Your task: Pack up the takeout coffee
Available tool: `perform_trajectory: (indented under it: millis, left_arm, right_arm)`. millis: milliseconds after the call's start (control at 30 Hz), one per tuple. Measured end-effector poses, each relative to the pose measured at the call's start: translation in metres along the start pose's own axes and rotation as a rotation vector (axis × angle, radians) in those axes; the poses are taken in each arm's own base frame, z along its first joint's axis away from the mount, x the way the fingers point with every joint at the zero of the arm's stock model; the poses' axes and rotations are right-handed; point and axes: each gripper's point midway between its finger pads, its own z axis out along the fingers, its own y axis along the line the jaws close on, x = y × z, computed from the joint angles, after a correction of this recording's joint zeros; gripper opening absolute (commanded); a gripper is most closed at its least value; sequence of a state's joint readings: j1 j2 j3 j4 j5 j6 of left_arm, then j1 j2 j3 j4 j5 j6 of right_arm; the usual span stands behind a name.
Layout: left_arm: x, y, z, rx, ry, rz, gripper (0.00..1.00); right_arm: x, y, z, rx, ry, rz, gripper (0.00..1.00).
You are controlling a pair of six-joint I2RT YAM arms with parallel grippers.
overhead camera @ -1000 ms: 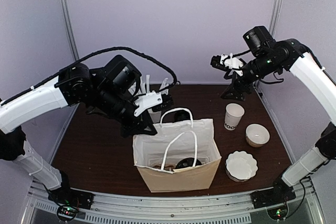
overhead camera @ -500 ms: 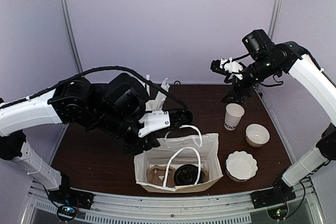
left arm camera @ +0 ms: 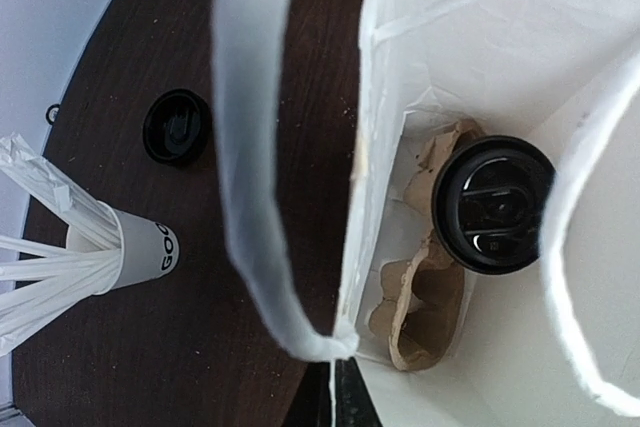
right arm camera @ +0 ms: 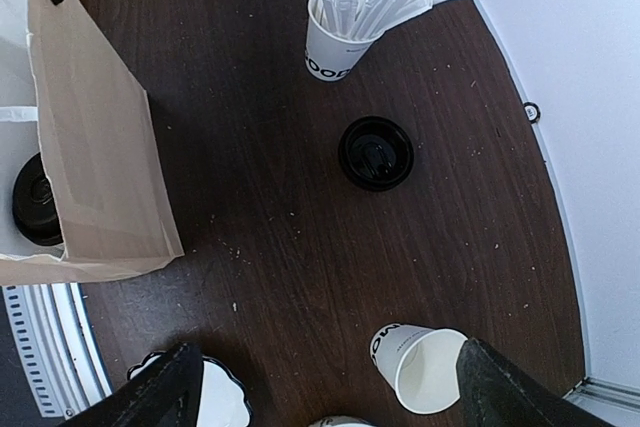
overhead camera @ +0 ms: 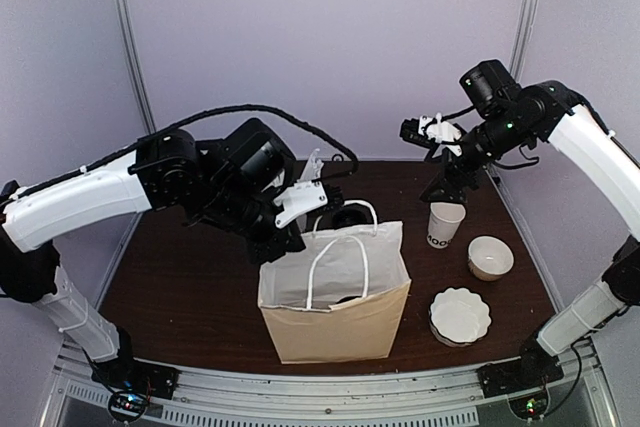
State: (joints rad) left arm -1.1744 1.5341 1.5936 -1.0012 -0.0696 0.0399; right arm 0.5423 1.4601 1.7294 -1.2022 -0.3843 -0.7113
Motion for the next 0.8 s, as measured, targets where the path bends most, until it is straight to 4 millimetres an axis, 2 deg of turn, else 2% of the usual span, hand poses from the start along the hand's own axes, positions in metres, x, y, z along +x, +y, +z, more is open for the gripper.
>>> perform_trajectory:
  millis: [133,300,433,633,800]
  left_arm:
    - [-0.002,0.019,0.006,0.0,0.002,-0.052,0.0]
    - [-0.001,0.031,0.012,0.036,0.002,-0.099,0.0]
    - [-0.004,0.036,0.013,0.069,-0.008,-0.131,0.0]
    - [-0.02,0.039,-0.003,0.067,-0.052,-0.134,0.0]
    - [-0.022,0.043,-0.019,0.035,-0.066,-0.137,0.0]
  right_arm:
    - [0.0,0.003,0.0,-0.017,-0.002,0.003,0.91]
    - [0.0,0.01,-0.001,-0.049,-0.007,0.008,0.91]
    - [-0.01,0.016,-0.013,-0.074,-0.04,0.006,0.85]
    - [-0.05,0.035,-0.042,-0.103,-0.16,-0.068,0.8]
    - [-0.055,0.047,-0.045,-0.147,-0.183,-0.085,0.79]
